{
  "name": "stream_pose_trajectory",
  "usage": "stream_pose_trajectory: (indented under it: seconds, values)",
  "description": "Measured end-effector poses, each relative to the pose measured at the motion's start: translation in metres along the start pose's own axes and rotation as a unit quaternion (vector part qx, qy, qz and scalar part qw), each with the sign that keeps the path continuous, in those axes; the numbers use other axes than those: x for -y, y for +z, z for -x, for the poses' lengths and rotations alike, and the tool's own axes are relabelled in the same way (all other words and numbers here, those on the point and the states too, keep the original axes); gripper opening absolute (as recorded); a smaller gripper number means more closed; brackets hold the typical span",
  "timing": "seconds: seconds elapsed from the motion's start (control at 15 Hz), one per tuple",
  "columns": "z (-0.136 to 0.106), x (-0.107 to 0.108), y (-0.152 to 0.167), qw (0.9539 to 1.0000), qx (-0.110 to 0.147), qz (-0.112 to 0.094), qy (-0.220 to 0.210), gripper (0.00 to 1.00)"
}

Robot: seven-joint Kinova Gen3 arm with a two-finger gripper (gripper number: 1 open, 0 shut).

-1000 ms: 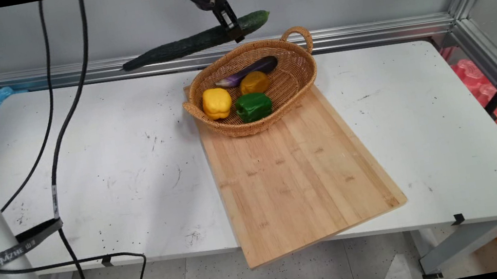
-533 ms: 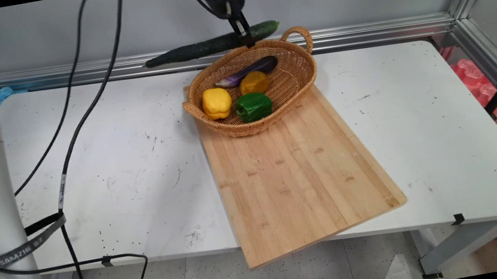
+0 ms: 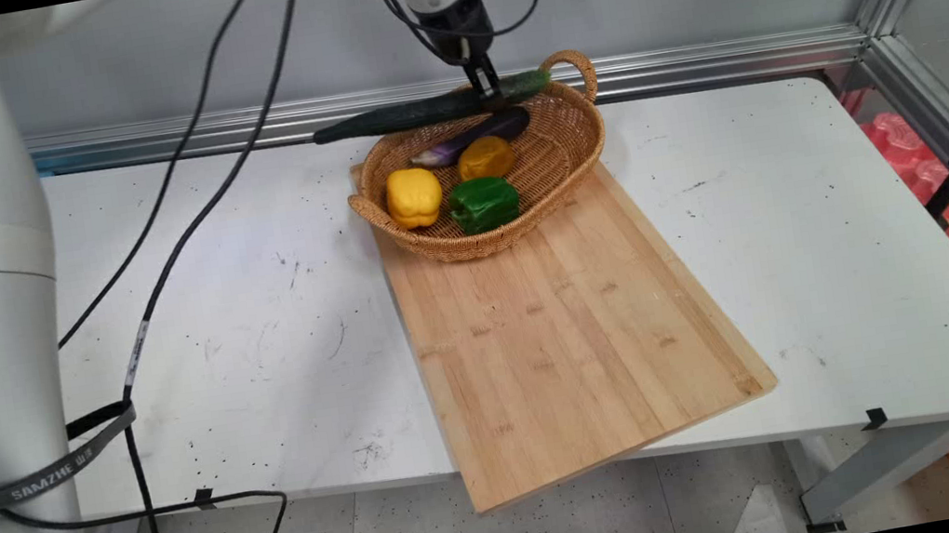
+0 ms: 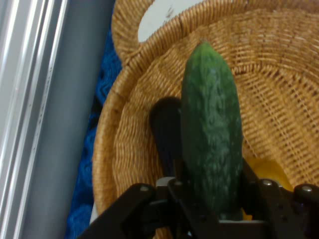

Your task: Place the picked object in the vegetable basket

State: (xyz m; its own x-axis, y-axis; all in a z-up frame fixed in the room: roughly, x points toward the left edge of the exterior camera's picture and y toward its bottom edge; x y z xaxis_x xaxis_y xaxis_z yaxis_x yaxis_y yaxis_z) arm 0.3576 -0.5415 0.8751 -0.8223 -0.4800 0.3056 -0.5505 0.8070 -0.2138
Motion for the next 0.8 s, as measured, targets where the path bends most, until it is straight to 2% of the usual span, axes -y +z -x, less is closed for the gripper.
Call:
stream_pose_trajectory:
  seconds: [0.33,0.4,0.8]
  values:
    - [-0.013,0.005,0.029,0.9999,-0.001,0.009,0.008,0.0]
    - [-0.014,0.005,0.032,0.9999,-0.002,0.01,0.01,1.0]
    - [-0.019,0.004,0.046,0.9996,-0.006,0.018,0.02,1.0]
